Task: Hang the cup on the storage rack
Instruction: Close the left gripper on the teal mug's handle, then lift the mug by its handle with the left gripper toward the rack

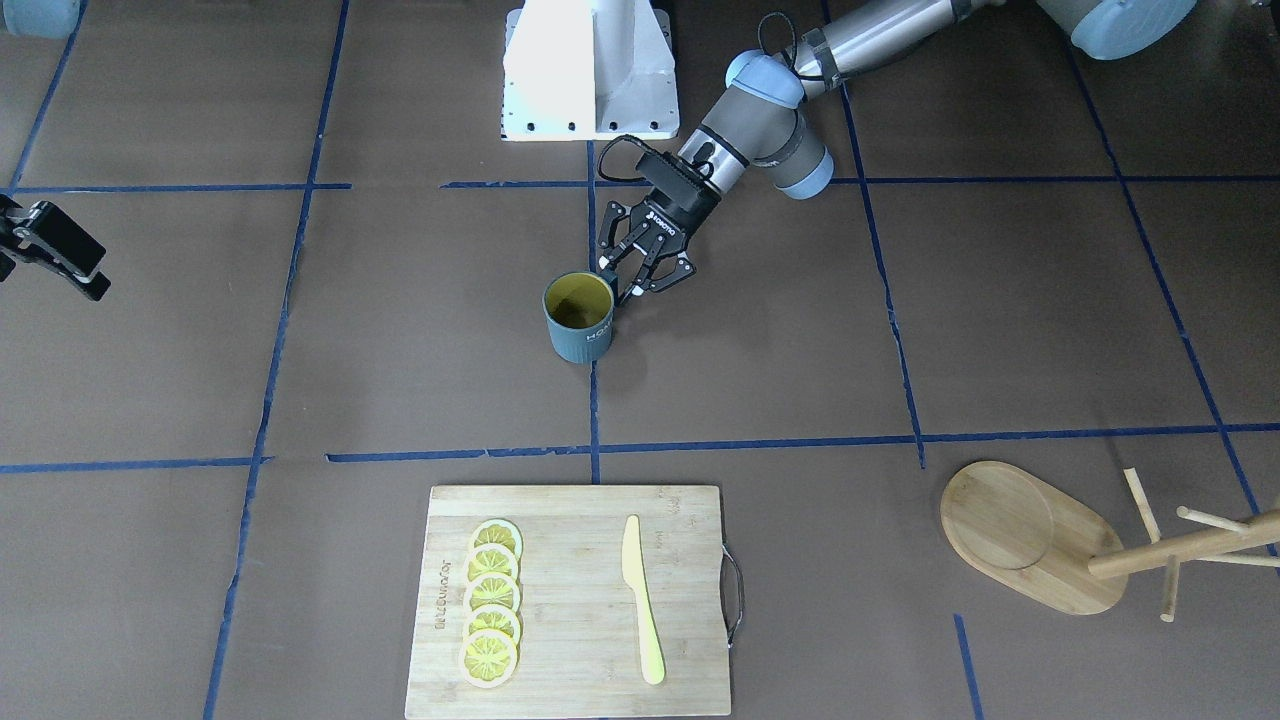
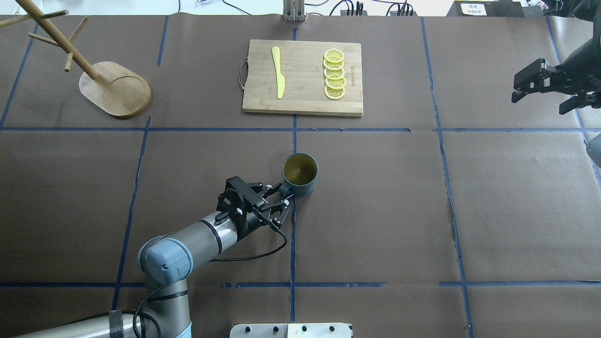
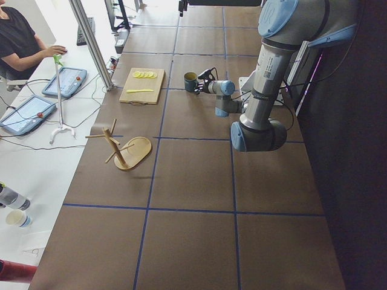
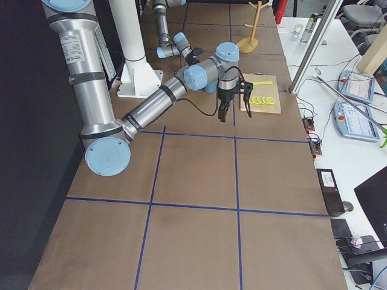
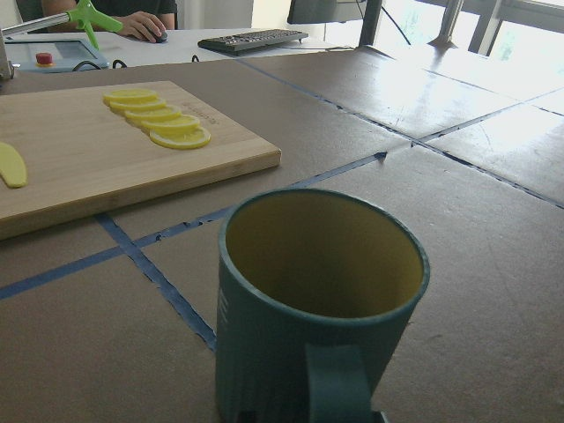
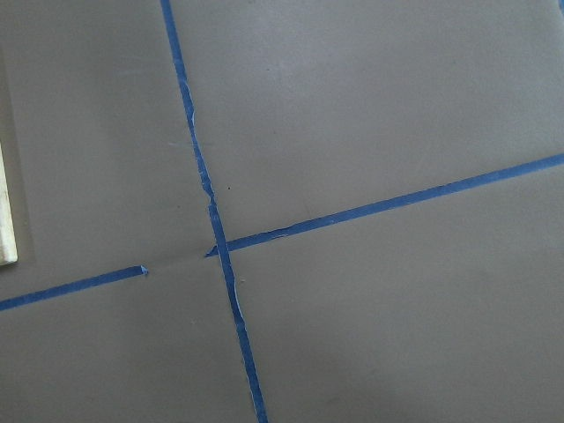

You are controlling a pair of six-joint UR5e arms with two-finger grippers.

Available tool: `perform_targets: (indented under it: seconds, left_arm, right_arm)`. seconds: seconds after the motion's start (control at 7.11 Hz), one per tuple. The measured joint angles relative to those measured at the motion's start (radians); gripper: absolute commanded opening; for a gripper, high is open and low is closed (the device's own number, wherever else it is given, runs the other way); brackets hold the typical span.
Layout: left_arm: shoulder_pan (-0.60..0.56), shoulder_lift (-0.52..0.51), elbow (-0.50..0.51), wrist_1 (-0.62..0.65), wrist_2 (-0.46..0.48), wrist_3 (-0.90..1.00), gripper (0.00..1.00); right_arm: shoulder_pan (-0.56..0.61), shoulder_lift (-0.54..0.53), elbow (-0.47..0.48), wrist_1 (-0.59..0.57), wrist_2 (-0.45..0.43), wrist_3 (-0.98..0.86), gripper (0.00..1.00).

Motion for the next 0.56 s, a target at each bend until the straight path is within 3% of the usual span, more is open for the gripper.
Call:
perform_targets:
  seconds: [0.14,0.56]
  left_arm:
    - [0.000,0.000,0.001,0.000,0.000,0.006,0.09]
    - [-0.009,-0.001,-0.003,0.000,-0.002,0.010,0.04]
  right_arm:
    - [0.000,0.000,0.000,0.000,0.000,0.000,0.99]
    - [0.000,-0.001,0.001,0.000,0.000,0.000,0.99]
